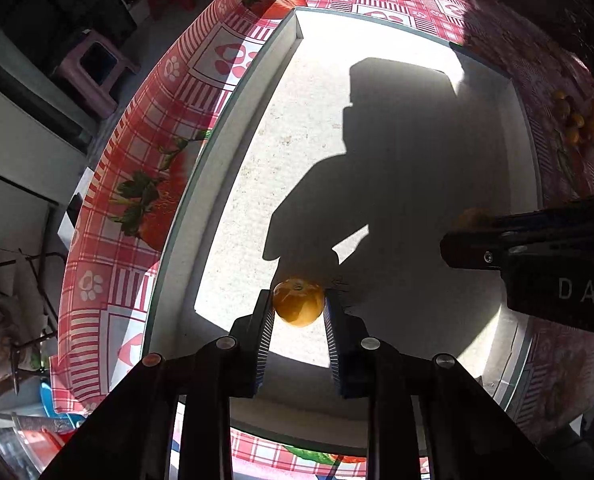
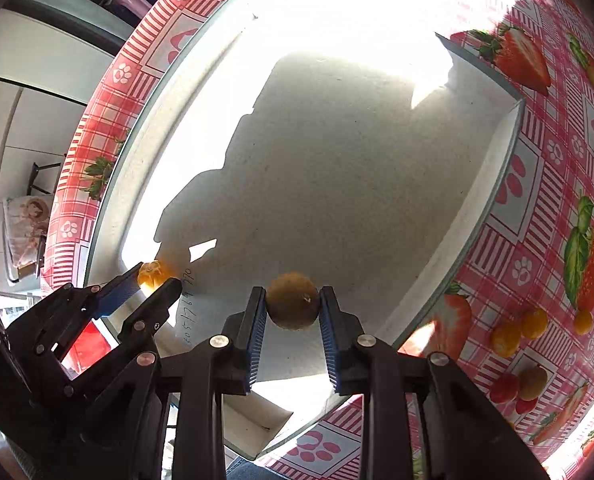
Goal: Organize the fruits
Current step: 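Carry both fruits over the white tray and open both tools to drop them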
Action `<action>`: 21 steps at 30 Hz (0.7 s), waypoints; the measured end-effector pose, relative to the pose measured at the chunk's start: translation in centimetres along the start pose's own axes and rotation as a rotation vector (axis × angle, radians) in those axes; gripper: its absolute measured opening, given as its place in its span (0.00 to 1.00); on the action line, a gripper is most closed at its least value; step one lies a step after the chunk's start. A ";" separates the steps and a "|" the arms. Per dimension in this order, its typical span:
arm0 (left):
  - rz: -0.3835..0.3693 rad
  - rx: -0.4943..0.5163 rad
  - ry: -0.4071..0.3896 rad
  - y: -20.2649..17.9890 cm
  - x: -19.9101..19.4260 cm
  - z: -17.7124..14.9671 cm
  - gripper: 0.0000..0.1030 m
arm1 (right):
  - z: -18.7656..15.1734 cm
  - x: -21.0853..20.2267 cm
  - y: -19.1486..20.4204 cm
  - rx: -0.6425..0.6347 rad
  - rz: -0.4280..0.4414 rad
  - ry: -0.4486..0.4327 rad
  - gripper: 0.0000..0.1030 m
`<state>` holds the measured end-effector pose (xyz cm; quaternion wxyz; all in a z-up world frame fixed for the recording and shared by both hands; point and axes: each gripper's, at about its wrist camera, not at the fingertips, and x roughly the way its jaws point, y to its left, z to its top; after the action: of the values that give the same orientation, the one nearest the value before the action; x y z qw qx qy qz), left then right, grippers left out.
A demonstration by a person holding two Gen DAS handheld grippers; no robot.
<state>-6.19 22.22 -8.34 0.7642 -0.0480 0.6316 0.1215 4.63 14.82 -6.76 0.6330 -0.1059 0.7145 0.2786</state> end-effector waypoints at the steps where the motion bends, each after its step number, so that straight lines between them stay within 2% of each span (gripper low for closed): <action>1: 0.010 0.003 0.002 -0.2 0.1 -0.1 0.53 | 0.1 0.3 0.1 0.000 -0.005 0.009 0.29; 3: 0.042 0.000 -0.024 -0.5 -0.1 0.1 0.77 | 0.2 0.4 0.2 -0.002 0.003 0.007 0.31; 5: 0.048 0.010 -0.029 -0.4 -0.2 0.0 0.77 | 0.5 0.5 0.4 0.002 0.037 0.018 0.44; 6: 0.050 0.015 -0.013 -0.5 0.0 -0.1 0.77 | 0.7 0.3 0.4 0.006 0.032 0.011 0.61; 7: 0.052 0.018 -0.003 -0.5 0.1 0.1 0.77 | 0.7 -0.2 0.3 0.012 0.026 -0.012 0.72; 12: 0.042 0.053 0.003 -0.4 -0.4 0.8 0.77 | 0.4 -3.7 -1.1 0.079 0.104 -0.108 0.77; 16: 0.027 0.098 -0.024 -2.2 -2.2 1.9 0.77 | -1.5 -6.3 -3.7 0.146 0.083 -0.170 0.77; 21: -0.030 0.196 -0.080 -6.7 -4.6 4.4 0.77 | -5.8 -8.3 -10.4 0.313 0.052 -0.197 0.77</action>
<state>-1.17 16.16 -3.50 0.7916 0.0227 0.6087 0.0495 6.41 1.51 -1.23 0.7014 0.0402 0.6861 0.1891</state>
